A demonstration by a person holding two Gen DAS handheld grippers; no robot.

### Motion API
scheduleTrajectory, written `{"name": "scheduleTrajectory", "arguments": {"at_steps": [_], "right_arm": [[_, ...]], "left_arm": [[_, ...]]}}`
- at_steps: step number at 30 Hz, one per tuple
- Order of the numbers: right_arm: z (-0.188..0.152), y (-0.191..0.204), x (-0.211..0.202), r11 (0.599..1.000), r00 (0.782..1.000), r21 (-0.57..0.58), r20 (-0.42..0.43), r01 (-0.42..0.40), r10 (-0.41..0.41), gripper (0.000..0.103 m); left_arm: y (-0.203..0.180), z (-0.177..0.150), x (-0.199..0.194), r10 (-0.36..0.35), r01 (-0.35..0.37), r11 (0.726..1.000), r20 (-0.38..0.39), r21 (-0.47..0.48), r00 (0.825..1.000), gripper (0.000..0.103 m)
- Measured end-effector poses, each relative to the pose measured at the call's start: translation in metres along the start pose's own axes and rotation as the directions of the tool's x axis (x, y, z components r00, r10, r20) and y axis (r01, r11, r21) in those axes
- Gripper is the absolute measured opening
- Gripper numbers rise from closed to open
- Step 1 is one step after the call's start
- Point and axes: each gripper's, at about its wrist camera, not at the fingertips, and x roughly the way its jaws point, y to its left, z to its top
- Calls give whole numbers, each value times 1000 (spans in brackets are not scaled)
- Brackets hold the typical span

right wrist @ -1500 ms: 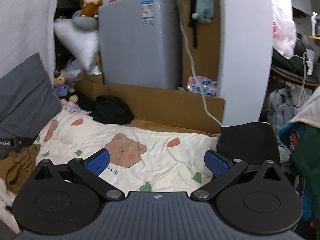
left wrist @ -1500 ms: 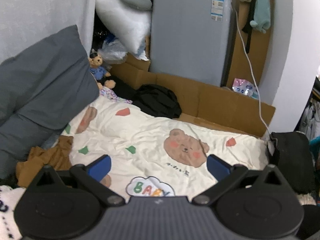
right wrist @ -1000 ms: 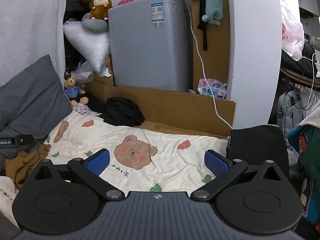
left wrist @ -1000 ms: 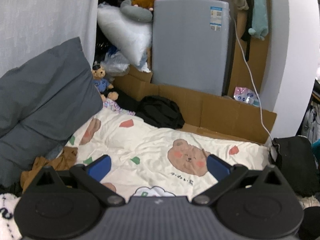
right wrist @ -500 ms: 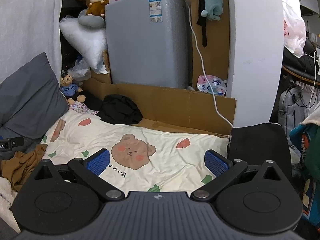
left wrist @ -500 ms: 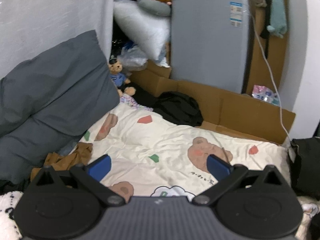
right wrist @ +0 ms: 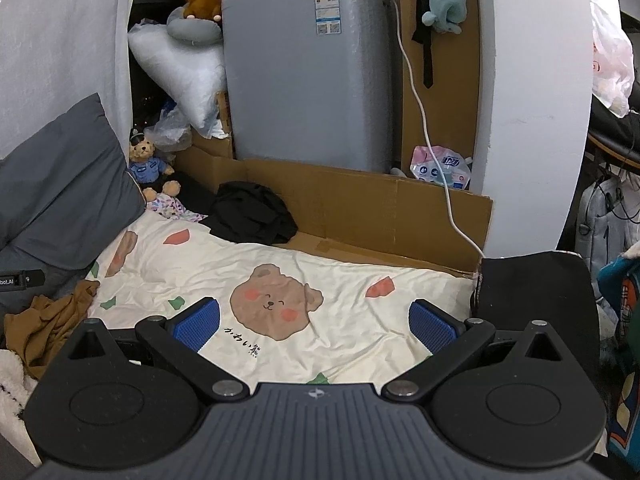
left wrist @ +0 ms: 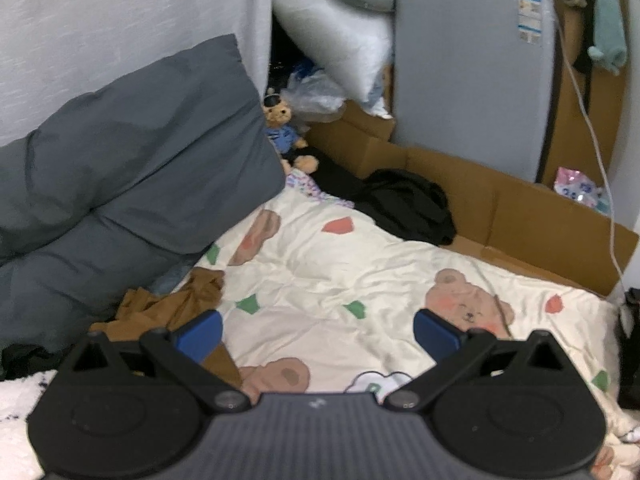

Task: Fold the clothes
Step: 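Move the left gripper toward the crumpled brown sweatshirt beside the grey pillow, then grasp the brown sweatshirt with the left gripper and lift it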

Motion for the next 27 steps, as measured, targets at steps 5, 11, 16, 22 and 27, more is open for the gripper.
{"name": "scheduleTrajectory", "arguments": {"at_steps": [5, 11, 16, 22, 27], "right_arm": [[5, 3, 7, 1000, 1000, -2, -9, -1, 1, 103], [12, 2, 31, 996, 995, 20, -50, -86, 87, 103], [10, 7, 47, 993, 991, 18, -70, -116, 117, 103], [10, 9, 59, 983, 979, 26, -89, -181, 182, 103], [14, 11, 74, 974, 968, 6, -116, -224, 224, 103]], "left_arm": [[30, 5, 11, 72, -72, 997, -17, -24, 997, 103], [82, 13, 36, 156, -158, 986, -41, -60, 987, 103], [130, 15, 54, 206, -208, 972, -34, -106, 978, 103], [177, 17, 82, 285, -292, 944, -65, -153, 956, 103], [206, 15, 110, 315, -332, 926, -115, -182, 942, 103]]}}
